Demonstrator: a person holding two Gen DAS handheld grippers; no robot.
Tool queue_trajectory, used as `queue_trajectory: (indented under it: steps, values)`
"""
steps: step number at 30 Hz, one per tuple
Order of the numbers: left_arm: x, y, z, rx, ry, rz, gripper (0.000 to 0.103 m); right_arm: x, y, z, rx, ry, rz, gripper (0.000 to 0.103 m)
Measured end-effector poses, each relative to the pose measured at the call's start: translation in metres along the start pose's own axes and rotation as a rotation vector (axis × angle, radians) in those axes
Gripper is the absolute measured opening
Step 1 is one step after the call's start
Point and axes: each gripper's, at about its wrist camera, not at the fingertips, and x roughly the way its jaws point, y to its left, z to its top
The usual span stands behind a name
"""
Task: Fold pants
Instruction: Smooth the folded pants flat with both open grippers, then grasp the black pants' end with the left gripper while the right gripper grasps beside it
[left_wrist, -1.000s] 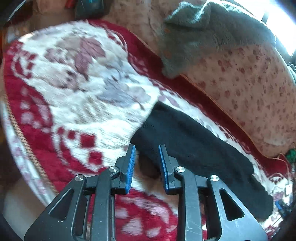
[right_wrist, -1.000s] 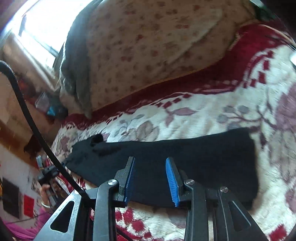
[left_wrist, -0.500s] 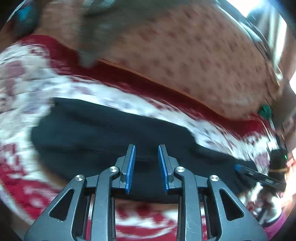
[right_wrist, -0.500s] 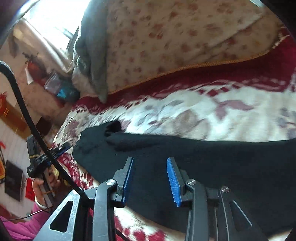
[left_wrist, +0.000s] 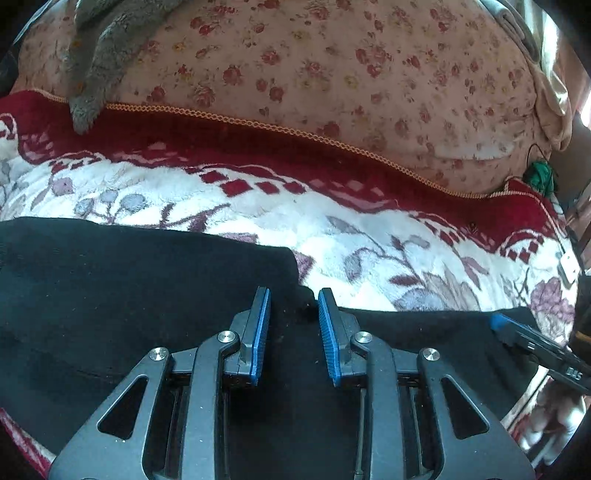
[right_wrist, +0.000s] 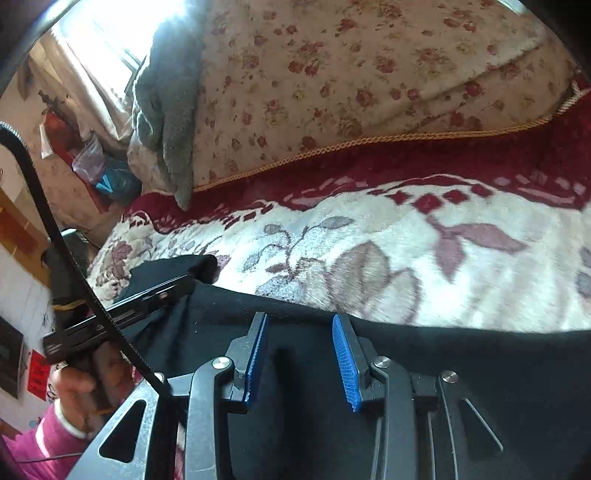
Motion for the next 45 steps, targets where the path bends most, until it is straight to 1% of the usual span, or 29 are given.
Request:
queue_trajectory:
  steps: [1,3,5,6,7,9,10,11,13,14,15,16,17,19,20,24,27,29,30,32,35,37,39,41,45]
  values:
    - [-0.001,0.0,-0.001,0.003,-0.002,-0.001,0.026,-0.01,-0.004,-0.003,0.011,-0.005,-0.007,0.034]
    - [-0.005,-0.003,-0.001,0.008,-0.011,0.002,0.026,-0.036,-0.018,-0.013,0.035,-0.019,-0.048,0.036]
    - [-0.01,-0.008,-0.001,0.012,-0.023,0.003,0.026,-0.063,-0.037,-0.03,0.06,-0.032,-0.11,0.039]
    - [-0.012,-0.012,-0.001,0.014,-0.026,-0.001,0.026,-0.07,-0.045,-0.037,0.075,-0.028,-0.124,0.039]
    - [-0.015,-0.017,-0.001,0.017,-0.028,-0.012,0.026,-0.078,-0.057,-0.047,0.099,-0.022,-0.126,0.039]
    - [-0.022,-0.031,0.0,0.035,-0.034,-0.025,0.026,-0.094,-0.073,-0.061,0.154,-0.047,-0.08,0.039]
    - [-0.024,-0.038,0.001,0.046,-0.032,-0.045,0.026,-0.105,-0.08,-0.066,0.195,-0.059,-0.065,0.039]
    - [-0.027,-0.049,0.002,0.066,-0.024,-0.085,0.026,-0.116,-0.083,-0.069,0.221,-0.071,-0.067,0.04]
    - [-0.03,-0.069,0.003,0.102,-0.017,-0.129,0.026,-0.137,-0.088,-0.076,0.244,-0.098,-0.081,0.045]
    - [-0.03,-0.08,0.003,0.126,-0.008,-0.163,0.032,-0.145,-0.09,-0.08,0.252,-0.104,-0.077,0.047]
    - [-0.028,-0.09,0.003,0.146,0.008,-0.201,0.045,-0.152,-0.092,-0.084,0.258,-0.103,-0.071,0.048]
    - [-0.026,-0.099,0.003,0.158,0.024,-0.233,0.051,-0.157,-0.094,-0.088,0.262,-0.096,-0.076,0.049]
    - [-0.021,-0.114,0.002,0.174,0.048,-0.285,0.054,-0.16,-0.095,-0.091,0.262,-0.087,-0.088,0.049]
    - [-0.013,-0.137,0.002,0.208,0.091,-0.346,0.054,-0.16,-0.097,-0.098,0.266,-0.071,-0.099,0.049]
    - [-0.004,-0.154,0.002,0.241,0.13,-0.383,0.054,-0.158,-0.1,-0.101,0.278,-0.069,-0.101,0.049]
    - [0.017,-0.2,0.002,0.357,0.196,-0.44,0.054,-0.153,-0.112,-0.112,0.324,-0.068,-0.085,0.05]
    - [0.039,-0.231,0.003,0.428,0.271,-0.513,0.054,-0.151,-0.117,-0.116,0.326,-0.076,-0.069,0.051]
    - [0.054,-0.251,0.003,0.472,0.336,-0.562,0.054,-0.15,-0.119,-0.117,0.33,-0.092,-0.053,0.052]
    - [0.062,-0.261,0.002,0.494,0.356,-0.571,0.054,-0.15,-0.12,-0.117,0.335,-0.101,-0.042,0.052]
    - [0.077,-0.279,0.0,0.551,0.413,-0.586,0.054,-0.151,-0.124,-0.12,0.341,-0.126,-0.009,0.056]
    - [0.092,-0.291,0.0,0.573,0.454,-0.592,0.054,-0.151,-0.126,-0.124,0.349,-0.153,0.032,0.059]
    - [0.099,-0.294,0.003,0.583,0.477,-0.593,0.054,-0.148,-0.124,-0.123,0.352,-0.159,0.039,0.059]
    - [0.104,-0.299,0.003,0.615,0.489,-0.6,0.055,-0.147,-0.122,-0.121,0.355,-0.167,0.047,0.06]
    - [0.107,-0.304,0.002,0.649,0.506,-0.612,0.061,-0.147,-0.12,-0.123,0.352,-0.177,0.053,0.061]
    - [0.115,-0.319,-0.007,0.714,0.552,-0.624,0.061,-0.144,-0.116,-0.123,0.348,-0.201,0.056,0.064]
